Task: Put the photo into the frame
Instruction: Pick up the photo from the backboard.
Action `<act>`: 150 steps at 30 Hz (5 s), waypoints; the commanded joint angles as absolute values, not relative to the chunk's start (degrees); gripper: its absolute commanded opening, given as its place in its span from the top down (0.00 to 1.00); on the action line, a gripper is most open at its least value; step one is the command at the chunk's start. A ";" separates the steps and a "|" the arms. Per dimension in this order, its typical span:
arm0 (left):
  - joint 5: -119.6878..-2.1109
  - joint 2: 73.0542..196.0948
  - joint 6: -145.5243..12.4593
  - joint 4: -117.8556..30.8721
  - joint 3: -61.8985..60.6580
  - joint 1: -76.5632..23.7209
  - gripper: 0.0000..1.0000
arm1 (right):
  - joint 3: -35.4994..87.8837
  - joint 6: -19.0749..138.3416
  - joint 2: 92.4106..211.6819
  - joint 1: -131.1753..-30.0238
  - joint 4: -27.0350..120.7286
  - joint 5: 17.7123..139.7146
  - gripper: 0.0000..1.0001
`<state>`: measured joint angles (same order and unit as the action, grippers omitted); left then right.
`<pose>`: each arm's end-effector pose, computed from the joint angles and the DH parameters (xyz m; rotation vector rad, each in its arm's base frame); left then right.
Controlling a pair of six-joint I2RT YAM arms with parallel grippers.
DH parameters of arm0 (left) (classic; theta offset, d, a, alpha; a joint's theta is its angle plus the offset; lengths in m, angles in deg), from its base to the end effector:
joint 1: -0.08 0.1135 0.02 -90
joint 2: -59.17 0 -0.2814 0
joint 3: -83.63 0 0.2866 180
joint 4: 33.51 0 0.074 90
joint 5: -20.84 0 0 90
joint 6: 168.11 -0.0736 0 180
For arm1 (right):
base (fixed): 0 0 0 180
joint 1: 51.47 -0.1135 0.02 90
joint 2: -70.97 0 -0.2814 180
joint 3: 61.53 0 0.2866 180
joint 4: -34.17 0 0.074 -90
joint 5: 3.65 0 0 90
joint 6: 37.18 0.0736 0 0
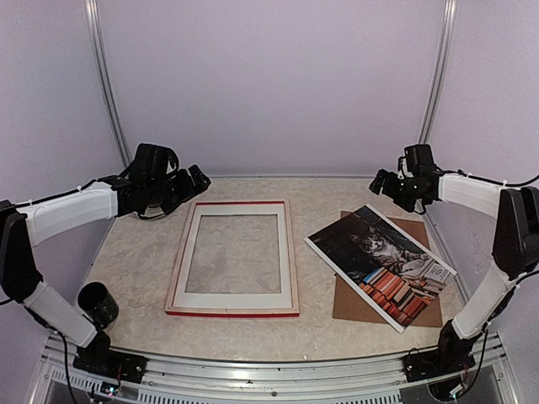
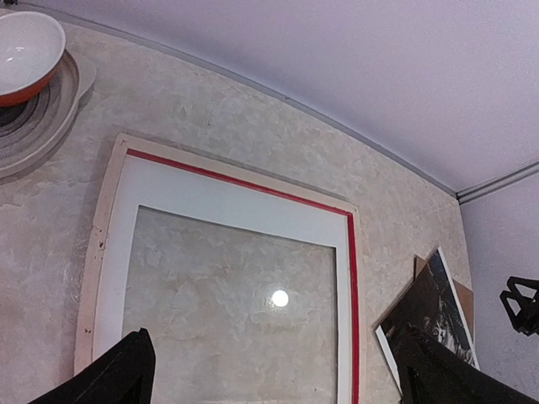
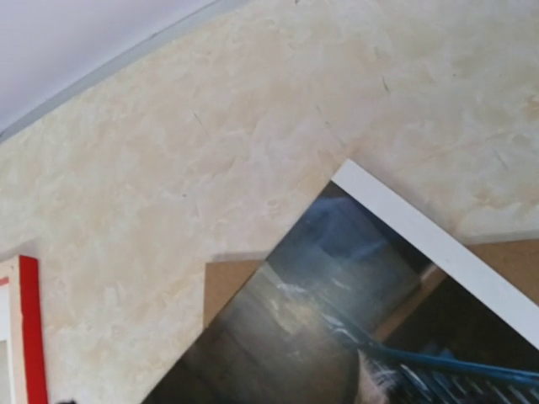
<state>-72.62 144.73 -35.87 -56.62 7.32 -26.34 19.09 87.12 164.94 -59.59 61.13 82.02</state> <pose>0.3653 -0.1765 0.2691 -0.3393 2.1763 -0.6284 0.4256 0.0663 0.2327 0.4852 2.2656 0.4697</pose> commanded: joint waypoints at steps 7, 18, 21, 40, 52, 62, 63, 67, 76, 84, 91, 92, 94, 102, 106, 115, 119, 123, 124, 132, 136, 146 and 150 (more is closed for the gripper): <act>-71.42 145.60 -37.40 -58.41 3.98 -26.98 0.01 | 19.99 87.62 165.92 -59.12 60.45 81.18 0.01; -71.51 144.76 -37.12 -58.23 4.62 -27.26 0.01 | 20.37 88.29 167.02 -59.21 59.17 79.84 0.01; -71.10 145.40 -36.98 -58.23 3.80 -27.49 0.01 | 20.52 88.21 167.28 -59.21 59.21 79.85 0.01; -70.90 146.83 -36.80 -57.09 3.92 -28.04 0.01 | 20.42 87.63 167.87 -59.07 59.26 80.96 0.01; -69.51 149.85 -38.18 -54.09 4.22 -30.87 0.01 | 14.57 87.28 163.96 -55.94 61.15 82.74 0.01; -65.64 151.08 -38.23 -49.00 5.97 -31.21 0.01 | 11.10 87.24 162.42 -50.35 64.74 83.29 0.01; -65.16 151.18 -38.28 -48.55 6.02 -31.25 0.01 | 11.11 87.31 162.31 -49.53 65.20 83.13 0.01; -63.60 151.99 -39.33 -48.09 4.75 -31.59 0.01 | 9.45 87.91 160.75 -47.53 65.52 83.46 0.01; -58.29 158.22 -42.64 -50.97 -4.77 -35.45 0.01 | 5.90 87.60 161.65 -45.40 63.93 80.07 0.01; -56.23 169.84 -48.91 -60.14 -19.24 -42.28 0.01 | 4.87 86.40 160.70 -42.96 65.27 81.05 0.01; -50.31 180.57 -51.17 -65.65 -30.62 -46.11 0.01 | 3.06 86.11 159.43 -41.52 66.30 82.19 0.01; -49.79 181.41 -51.26 -65.97 -31.52 -46.41 0.01 | 2.77 86.01 159.21 -41.27 66.46 82.29 0.01; -48.78 183.25 -51.67 -66.66 -33.11 -46.90 0.01 | 1.86 85.96 158.47 -40.57 66.59 82.53 0.01; -46.82 189.10 -52.93 -70.15 -37.26 -48.88 0.01 | -0.76 84.89 155.71 -37.35 67.80 81.64 0.01; -46.05 191.69 -53.41 -71.61 -39.86 -49.90 0.01 | -1.92 84.80 154.53 -37.07 68.15 81.68 0.01; -45.42 197.58 -53.19 -73.27 -45.61 -51.55 0.01 | -4.31 84.55 153.96 -35.97 68.05 82.49 0.01; -45.14 199.09 -52.76 -73.16 -46.76 -52.06 0.01 | -5.28 84.37 153.14 -35.07 68.18 83.74 0.01; -45.09 200.47 -52.41 -72.95 -48.04 -52.78 0.01 | -6.42 84.54 152.43 -34.31 67.49 85.91 0.01; -45.10 201.01 -52.29 -73.05 -48.54 -52.85 0.01 | -6.48 84.68 152.67 -34.11 67.36 85.91 0.01; -47.30 202.40 -51.68 -72.63 -49.75 -52.84 0.01 | -8.22 85.85 153.17 -32.97 66.65 83.80 0.01; -47.68 202.86 -51.36 -72.50 -49.84 -52.80 0.01 | -9.28 85.78 151.23 -32.98 67.59 82.71 0.01; -48.51 204.69 -49.51 -71.53 -51.35 -52.76 0.01 | -11.71 86.19 145.11 -32.98 70.54 83.66 0.01; -48.81 205.24 -49.07 -70.65 -51.32 -52.70 0.01 | -12.81 86.42 143.47 -32.95 71.65 85.71 0.01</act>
